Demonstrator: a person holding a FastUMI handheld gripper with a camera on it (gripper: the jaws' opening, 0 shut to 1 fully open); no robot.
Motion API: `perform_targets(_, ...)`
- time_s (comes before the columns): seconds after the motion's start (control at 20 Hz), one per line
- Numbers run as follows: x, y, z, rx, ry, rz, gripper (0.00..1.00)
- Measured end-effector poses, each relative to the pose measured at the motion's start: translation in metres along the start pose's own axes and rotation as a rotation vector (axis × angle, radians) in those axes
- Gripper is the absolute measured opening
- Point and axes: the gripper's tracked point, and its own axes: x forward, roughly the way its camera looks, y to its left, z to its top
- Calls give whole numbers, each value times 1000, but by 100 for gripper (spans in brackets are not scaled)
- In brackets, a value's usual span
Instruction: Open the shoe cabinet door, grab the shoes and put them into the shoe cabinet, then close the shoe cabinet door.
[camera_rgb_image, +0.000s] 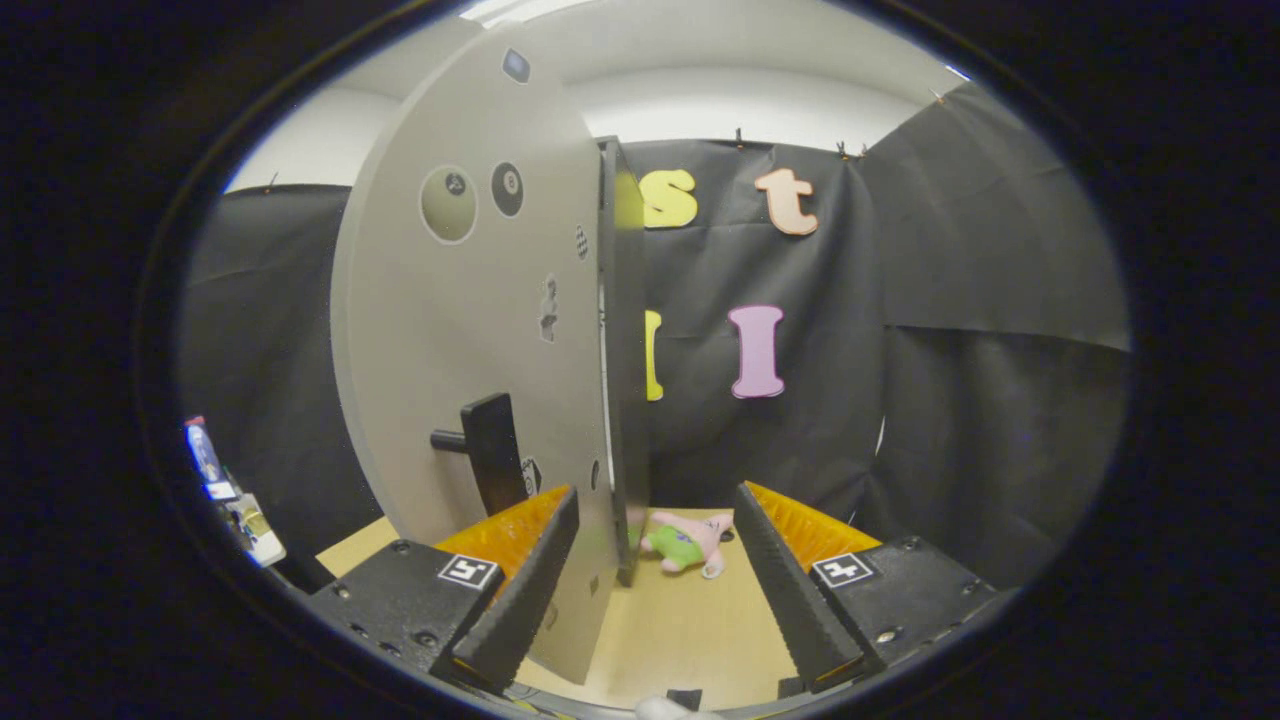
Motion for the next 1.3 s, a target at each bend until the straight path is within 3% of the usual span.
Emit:
perform_targets(0.35, 2, 18, 0, -3, 3, 4, 95)
perform_targets(0.8, 1, 76, -3, -2, 19, -45, 95)
perform_targets(1.3, 37, 176, -2, -3, 10, -48, 95)
